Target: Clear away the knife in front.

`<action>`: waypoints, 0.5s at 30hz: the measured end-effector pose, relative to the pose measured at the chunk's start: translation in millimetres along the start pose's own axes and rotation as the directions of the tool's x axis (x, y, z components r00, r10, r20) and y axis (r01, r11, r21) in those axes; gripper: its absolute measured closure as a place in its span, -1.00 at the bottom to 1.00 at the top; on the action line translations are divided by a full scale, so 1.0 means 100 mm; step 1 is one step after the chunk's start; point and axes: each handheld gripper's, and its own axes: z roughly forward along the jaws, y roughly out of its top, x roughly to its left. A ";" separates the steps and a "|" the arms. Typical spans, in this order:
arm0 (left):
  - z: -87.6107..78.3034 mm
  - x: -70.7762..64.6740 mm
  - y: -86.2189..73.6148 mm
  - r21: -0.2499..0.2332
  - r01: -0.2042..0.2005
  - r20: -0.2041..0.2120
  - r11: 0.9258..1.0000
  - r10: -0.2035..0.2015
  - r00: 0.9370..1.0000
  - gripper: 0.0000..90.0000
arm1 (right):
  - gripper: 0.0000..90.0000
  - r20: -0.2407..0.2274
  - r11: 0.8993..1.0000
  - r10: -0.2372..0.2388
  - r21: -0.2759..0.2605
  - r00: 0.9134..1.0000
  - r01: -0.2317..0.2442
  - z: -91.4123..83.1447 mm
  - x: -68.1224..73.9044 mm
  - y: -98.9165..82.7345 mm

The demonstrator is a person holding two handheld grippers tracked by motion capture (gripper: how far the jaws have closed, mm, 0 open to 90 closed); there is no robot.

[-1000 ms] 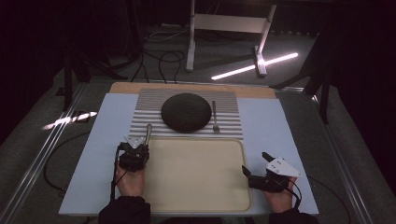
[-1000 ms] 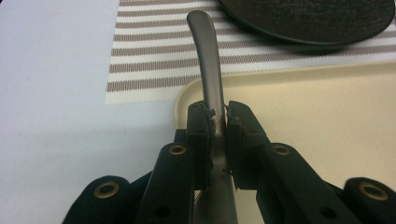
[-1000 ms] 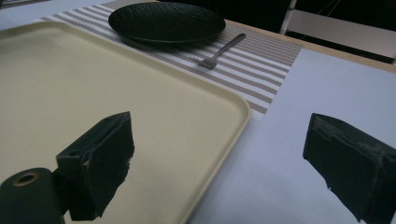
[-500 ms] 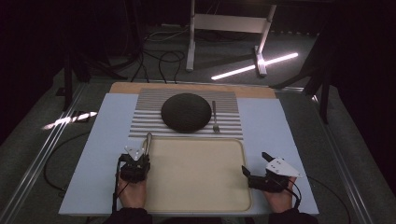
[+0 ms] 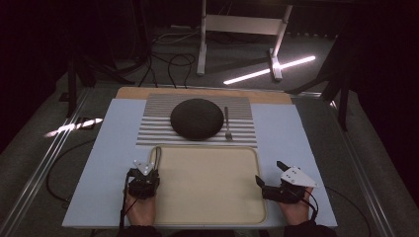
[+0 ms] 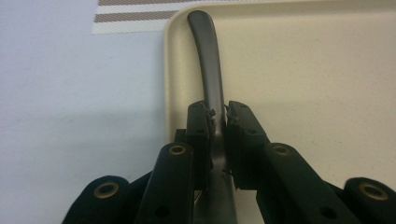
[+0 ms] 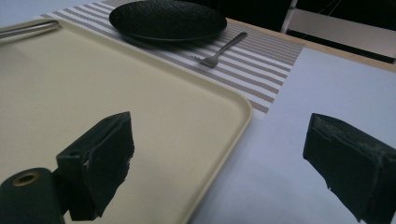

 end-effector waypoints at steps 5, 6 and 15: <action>0.05 -0.04 0.01 0.019 -0.001 -0.006 1.000 0.001 1.000 0.79 | -0.81 -0.001 1.000 0.001 -0.001 1.000 -0.001 0.00 0.00 0.00; 0.06 -0.04 0.01 0.025 0.004 -0.008 1.000 -0.004 1.000 0.79 | -0.81 -0.001 1.000 0.001 0.000 1.000 -0.001 0.00 0.00 0.00; 0.03 0.10 0.05 -0.013 0.084 0.092 0.996 -0.083 0.992 0.26 | -0.81 -0.002 1.000 0.002 -0.002 1.000 -0.002 0.00 0.00 0.00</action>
